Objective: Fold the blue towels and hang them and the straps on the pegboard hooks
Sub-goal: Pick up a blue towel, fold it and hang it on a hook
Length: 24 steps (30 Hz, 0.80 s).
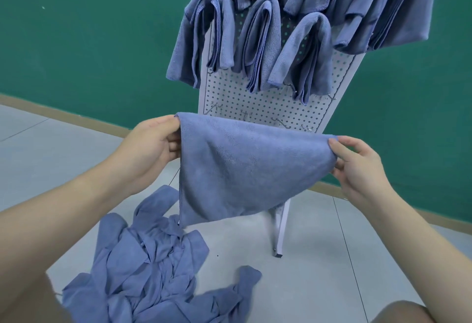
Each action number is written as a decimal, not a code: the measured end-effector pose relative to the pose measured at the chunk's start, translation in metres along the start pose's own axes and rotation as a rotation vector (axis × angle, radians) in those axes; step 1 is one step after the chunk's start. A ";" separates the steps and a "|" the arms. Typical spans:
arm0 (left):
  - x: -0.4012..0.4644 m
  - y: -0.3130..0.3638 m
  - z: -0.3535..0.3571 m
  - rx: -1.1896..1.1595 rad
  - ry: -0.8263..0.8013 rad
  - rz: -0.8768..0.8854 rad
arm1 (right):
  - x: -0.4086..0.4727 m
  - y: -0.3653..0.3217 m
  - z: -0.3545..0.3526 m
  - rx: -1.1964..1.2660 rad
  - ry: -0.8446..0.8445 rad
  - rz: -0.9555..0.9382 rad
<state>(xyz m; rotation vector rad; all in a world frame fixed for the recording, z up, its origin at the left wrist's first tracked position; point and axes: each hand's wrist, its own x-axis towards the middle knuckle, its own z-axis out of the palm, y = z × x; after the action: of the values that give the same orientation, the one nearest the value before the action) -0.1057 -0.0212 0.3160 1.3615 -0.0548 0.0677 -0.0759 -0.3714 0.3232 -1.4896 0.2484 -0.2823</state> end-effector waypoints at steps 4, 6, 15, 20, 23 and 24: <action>0.003 -0.012 -0.001 0.076 0.107 -0.234 | -0.005 0.014 0.016 0.061 -0.099 0.258; 0.006 -0.023 -0.002 0.174 0.190 -0.298 | -0.016 0.021 0.028 0.008 -0.175 0.389; 0.001 -0.045 0.036 0.251 0.239 -0.339 | -0.040 0.032 0.077 -0.282 -0.257 0.272; -0.005 -0.045 0.056 0.397 0.143 -0.150 | -0.054 0.044 0.106 -0.406 -0.258 0.076; -0.008 -0.049 0.063 0.483 0.106 -0.044 | -0.065 0.047 0.117 -0.451 -0.253 -0.019; -0.010 -0.051 0.065 0.483 0.106 -0.030 | -0.067 0.048 0.119 -0.465 -0.254 -0.051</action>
<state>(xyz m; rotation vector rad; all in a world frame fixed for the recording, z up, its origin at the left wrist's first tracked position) -0.1113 -0.0953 0.2792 1.8382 0.0761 0.1343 -0.0979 -0.2341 0.2825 -1.9740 0.0724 -0.0739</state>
